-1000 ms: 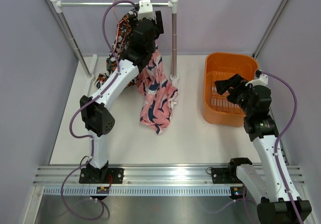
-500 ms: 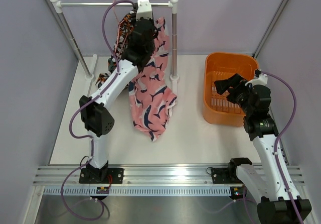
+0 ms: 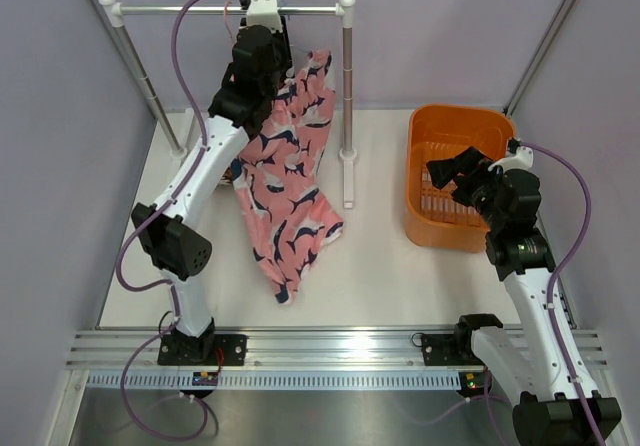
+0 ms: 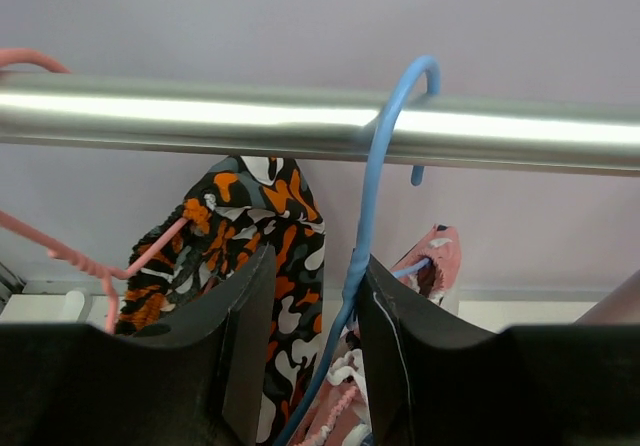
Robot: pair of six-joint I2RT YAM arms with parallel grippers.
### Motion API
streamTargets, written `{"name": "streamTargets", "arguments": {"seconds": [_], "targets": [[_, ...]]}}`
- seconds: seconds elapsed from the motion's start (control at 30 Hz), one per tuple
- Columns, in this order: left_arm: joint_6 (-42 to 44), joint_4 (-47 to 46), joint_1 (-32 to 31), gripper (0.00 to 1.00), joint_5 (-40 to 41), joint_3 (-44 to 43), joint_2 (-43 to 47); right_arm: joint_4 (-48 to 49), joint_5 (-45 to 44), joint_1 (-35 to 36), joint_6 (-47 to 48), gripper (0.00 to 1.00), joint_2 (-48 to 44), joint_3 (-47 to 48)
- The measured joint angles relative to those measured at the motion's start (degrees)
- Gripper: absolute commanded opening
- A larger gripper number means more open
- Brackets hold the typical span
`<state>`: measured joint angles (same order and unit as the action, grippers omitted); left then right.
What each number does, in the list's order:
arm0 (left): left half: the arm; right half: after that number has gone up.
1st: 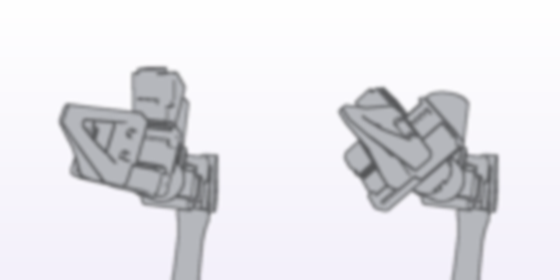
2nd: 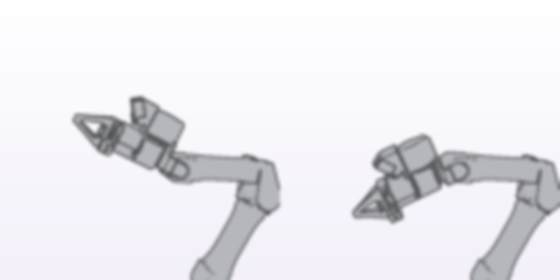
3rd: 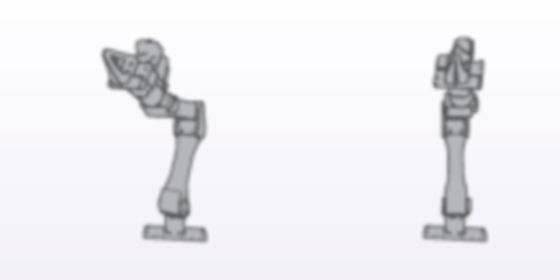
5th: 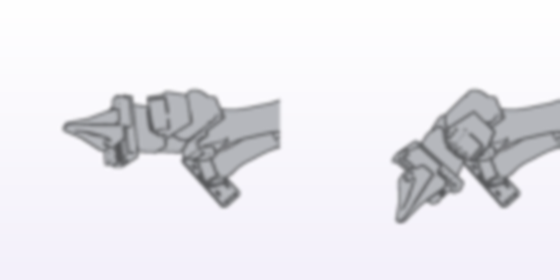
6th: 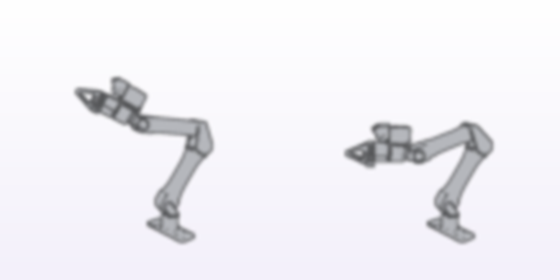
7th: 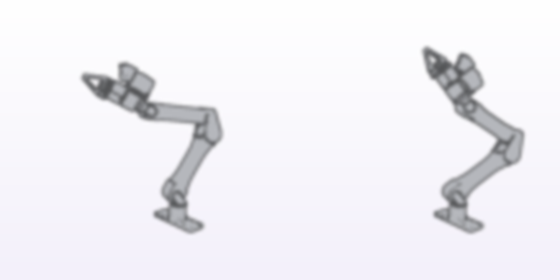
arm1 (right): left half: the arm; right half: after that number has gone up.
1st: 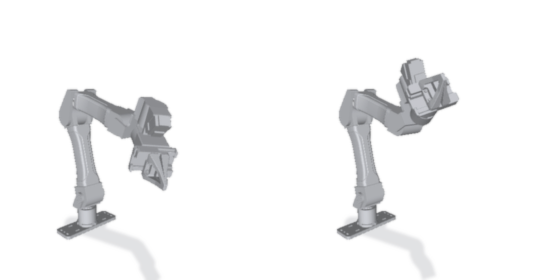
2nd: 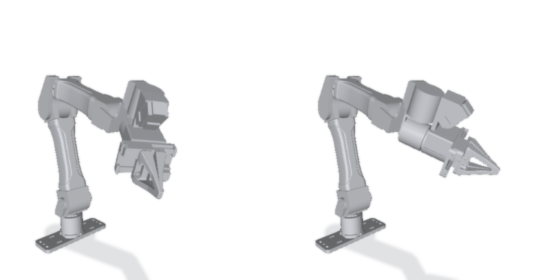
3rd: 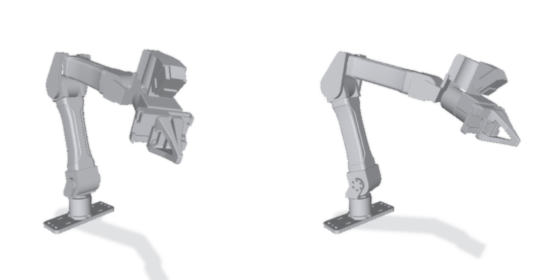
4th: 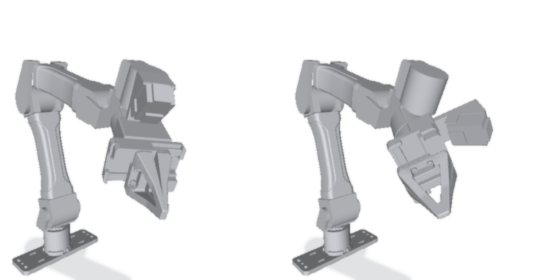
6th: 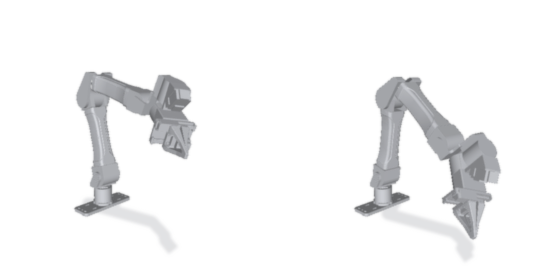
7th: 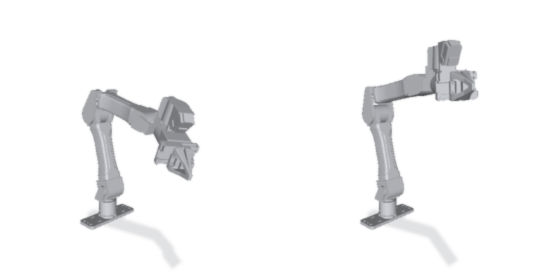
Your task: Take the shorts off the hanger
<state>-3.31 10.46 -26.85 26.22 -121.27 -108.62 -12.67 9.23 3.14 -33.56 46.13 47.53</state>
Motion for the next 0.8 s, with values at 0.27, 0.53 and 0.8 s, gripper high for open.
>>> {"name": "streamTargets", "arguments": {"seconds": [0.27, 0.53, 0.8], "targets": [[-1.6, 4.5, 3.4, 0.00, -10.7, 3.0, 5.4, 0.5, 1.0, 0.0, 0.2, 1.00, 0.0, -0.3], [-3.0, 8.3, 5.2, 0.00, -20.0, 5.7, 9.7, 0.8, 2.1, 0.0, 0.4, 0.99, 0.2, -0.3], [-3.5, 6.9, 6.7, 0.00, -25.3, 11.3, 13.7, 0.8, 3.7, 0.0, 0.9, 0.99, 0.9, -0.3]]}}
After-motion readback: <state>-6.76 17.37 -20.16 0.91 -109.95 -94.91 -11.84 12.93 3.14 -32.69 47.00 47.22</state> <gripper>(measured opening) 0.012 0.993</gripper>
